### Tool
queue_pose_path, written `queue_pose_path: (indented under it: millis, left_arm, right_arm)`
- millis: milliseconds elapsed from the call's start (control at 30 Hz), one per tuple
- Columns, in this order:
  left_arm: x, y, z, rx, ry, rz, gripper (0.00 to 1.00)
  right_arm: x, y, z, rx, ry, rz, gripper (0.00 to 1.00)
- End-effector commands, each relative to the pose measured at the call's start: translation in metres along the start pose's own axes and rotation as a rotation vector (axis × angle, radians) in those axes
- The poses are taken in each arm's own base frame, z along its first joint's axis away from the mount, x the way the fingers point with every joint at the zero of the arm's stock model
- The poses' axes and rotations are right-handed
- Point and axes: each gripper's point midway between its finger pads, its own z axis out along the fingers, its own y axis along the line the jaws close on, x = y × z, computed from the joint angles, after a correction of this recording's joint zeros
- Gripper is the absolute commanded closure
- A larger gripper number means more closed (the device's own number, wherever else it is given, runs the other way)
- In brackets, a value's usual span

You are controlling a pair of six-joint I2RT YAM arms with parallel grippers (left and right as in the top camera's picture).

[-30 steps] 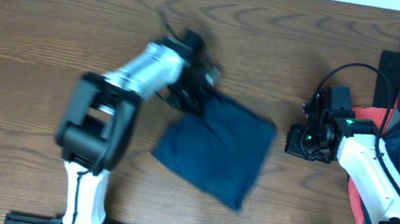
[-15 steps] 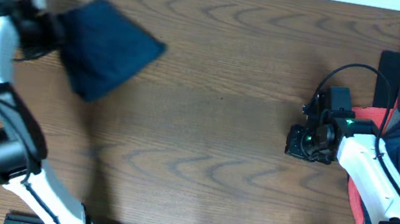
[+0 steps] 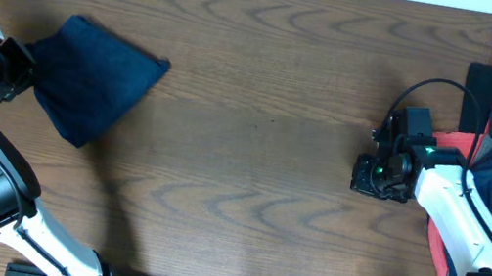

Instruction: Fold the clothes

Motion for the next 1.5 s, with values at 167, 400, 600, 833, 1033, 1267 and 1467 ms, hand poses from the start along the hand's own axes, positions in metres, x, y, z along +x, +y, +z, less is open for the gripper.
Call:
queue_pose_path:
  millis: [167,400,600,833,1033,1267,1467]
  left_arm:
    - [0.034,0.010,-0.005,-0.045,0.129,-0.161,0.02]
    - [0.050,-0.005,-0.014,-0.031,0.166,-0.068,0.02]
    - [0.055,-0.062,-0.050,0.031,0.046,0.126,0.02]
    - [0.108,-0.152,-0.072,0.126,0.004,0.566,0.02]
    - [0.138,-0.177,-0.047,0.036,0.029,0.734,0.01]
    - [0.156,-0.175,0.012,0.006,0.173,0.749,0.11]
    - [0.172,-0.159,0.069,0.004,0.334,0.703,0.18]
  right_arm:
    - [-0.008,-0.001,-0.002,0.004,-0.024,-0.003,0.51]
    - [-0.024,0.003,-0.003,-0.015,-0.087,-0.016,0.04]
    - [-0.041,0.008,-0.005,-0.034,-0.157,-0.029,0.01]
    - [-0.080,0.022,-0.020,-0.076,-0.310,-0.057,0.01]
    - [-0.101,0.034,-0.050,-0.089,-0.356,-0.066,0.05]
    - [-0.089,0.031,-0.051,-0.071,-0.295,-0.054,0.10]
    - [-0.082,0.028,-0.048,-0.062,-0.261,-0.048,0.10]
